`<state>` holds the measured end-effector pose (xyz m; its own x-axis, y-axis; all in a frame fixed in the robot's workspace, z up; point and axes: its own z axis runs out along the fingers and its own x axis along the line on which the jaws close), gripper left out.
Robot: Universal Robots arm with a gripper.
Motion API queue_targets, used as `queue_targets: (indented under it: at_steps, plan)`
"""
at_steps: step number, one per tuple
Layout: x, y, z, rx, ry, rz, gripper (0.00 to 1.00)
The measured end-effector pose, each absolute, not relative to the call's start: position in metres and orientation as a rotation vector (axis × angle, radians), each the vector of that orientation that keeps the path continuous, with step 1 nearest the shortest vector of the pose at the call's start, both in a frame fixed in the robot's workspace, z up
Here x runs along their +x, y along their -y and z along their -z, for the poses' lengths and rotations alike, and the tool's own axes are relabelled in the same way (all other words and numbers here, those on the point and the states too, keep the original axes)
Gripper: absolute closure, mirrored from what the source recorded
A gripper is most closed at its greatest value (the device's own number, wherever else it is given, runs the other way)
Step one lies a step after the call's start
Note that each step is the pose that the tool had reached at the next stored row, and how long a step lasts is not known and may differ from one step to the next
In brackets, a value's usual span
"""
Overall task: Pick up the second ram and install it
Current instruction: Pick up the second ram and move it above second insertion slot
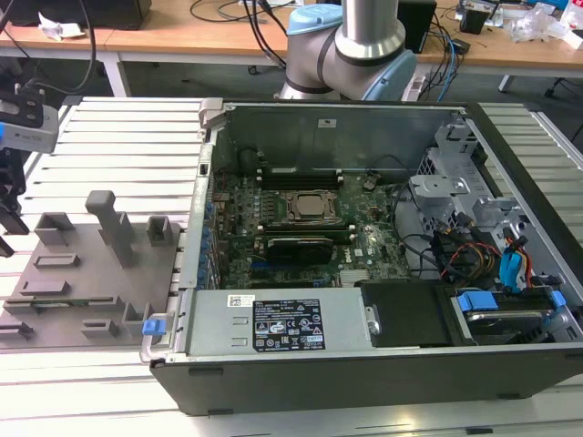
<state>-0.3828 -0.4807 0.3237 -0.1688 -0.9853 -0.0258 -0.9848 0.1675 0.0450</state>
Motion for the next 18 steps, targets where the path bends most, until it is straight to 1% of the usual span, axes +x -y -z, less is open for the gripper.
queue_targets:
  at_steps: [18]
  plan:
    - [-0.383,0.481,-0.311,2.019,2.393,0.08,0.64]
